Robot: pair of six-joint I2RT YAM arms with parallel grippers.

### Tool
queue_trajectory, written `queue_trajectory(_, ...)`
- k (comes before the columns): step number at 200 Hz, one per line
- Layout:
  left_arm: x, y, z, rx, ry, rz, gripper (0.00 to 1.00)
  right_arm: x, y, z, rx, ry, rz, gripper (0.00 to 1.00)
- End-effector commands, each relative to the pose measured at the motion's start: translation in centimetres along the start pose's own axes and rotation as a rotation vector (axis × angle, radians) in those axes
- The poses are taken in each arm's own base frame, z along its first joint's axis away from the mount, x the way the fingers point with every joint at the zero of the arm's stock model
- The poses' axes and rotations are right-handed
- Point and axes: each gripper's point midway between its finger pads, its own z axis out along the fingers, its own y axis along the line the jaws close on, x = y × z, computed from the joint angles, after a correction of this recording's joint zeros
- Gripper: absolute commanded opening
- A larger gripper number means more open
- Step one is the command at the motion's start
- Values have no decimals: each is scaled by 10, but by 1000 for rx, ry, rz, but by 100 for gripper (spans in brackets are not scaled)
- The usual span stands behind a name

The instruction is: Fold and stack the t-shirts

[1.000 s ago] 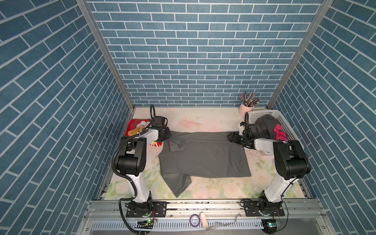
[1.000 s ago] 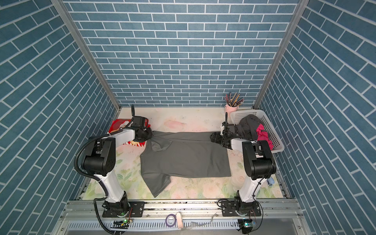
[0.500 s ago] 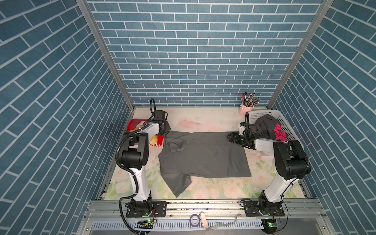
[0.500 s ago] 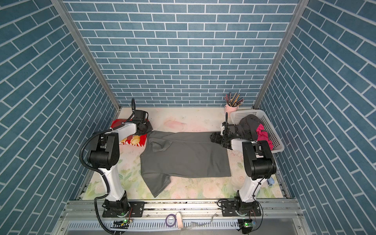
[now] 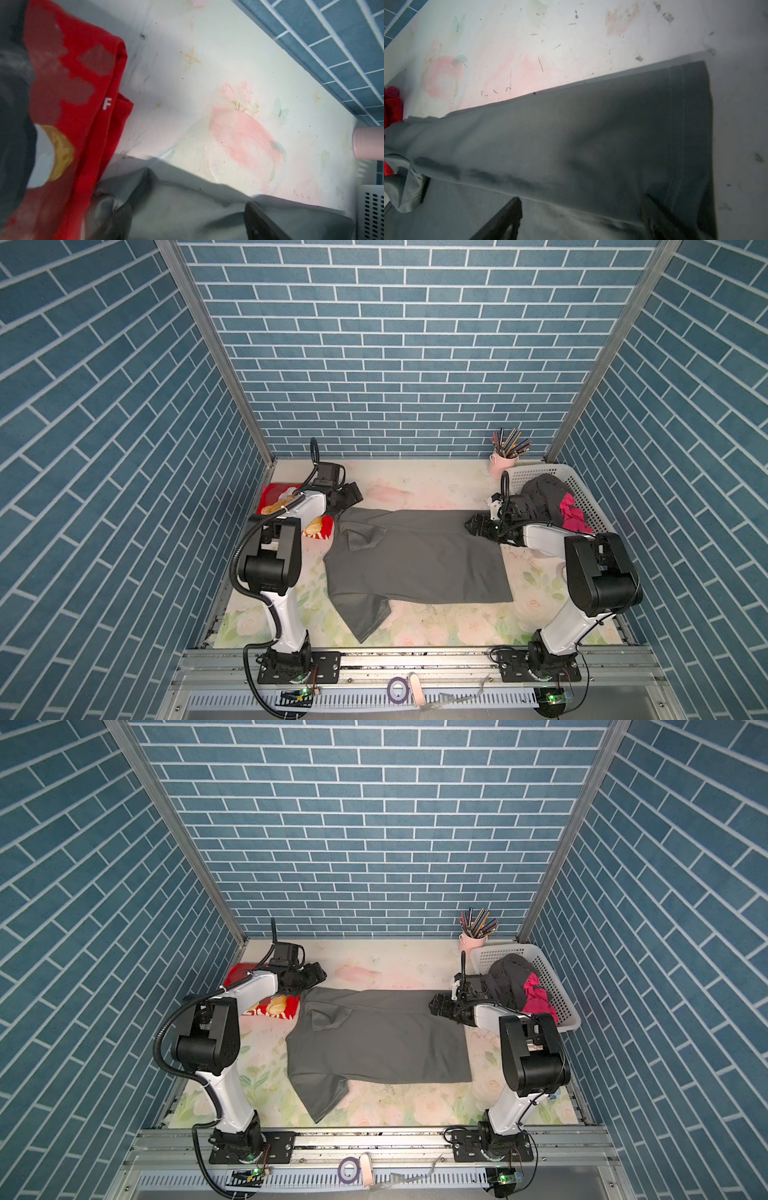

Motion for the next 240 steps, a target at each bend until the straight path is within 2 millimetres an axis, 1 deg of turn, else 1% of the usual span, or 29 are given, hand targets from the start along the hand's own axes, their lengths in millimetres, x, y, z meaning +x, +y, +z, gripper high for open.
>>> queue_trajectory(1, -1, 32, 1, -171, 20, 46, 86, 12, -9, -4, 49, 63, 27, 91)
queue_trajectory(14, 3, 41, 3, -210, 42, 61, 86, 14, -14, -1, 64, 73, 28, 91)
queue_trajectory(41, 8, 55, 8, -263, 53, 77, 79, 18, -21, 5, 74, 88, 38, 91)
queue_trajectory(78, 13, 56, 30, -240, 78, 55, 64, 22, -25, 9, 78, 100, 42, 91)
queue_trajectory(85, 12, 55, 33, -232, 79, 48, 60, 23, -26, 9, 79, 103, 43, 91)
queue_trajectory(97, 13, 50, 38, -211, 81, 41, 49, 26, -27, 10, 80, 106, 45, 91)
queue_trajectory(127, 5, 48, 41, -209, 65, 38, 26, 31, -30, 11, 84, 114, 49, 91)
queue_trajectory(135, 2, 47, 41, -216, 61, 44, 22, 32, -31, 11, 86, 116, 52, 91)
queue_trajectory(148, -4, 49, 39, -236, 50, 54, 17, 32, -34, 11, 87, 116, 61, 91)
queue_trajectory(178, -16, 54, 33, -261, 31, 60, 16, 32, -45, 10, 94, 117, 96, 91)
queue_trajectory(194, -20, 59, 31, -256, 25, 47, 10, 33, -49, 10, 106, 122, 99, 91)
queue_trajectory(223, -24, 62, 32, -200, 38, 11, 12, 35, -54, 11, 122, 131, 105, 91)
queue_trajectory(240, -30, 66, 32, -191, 33, -3, 14, 35, -54, 11, 122, 128, 107, 91)
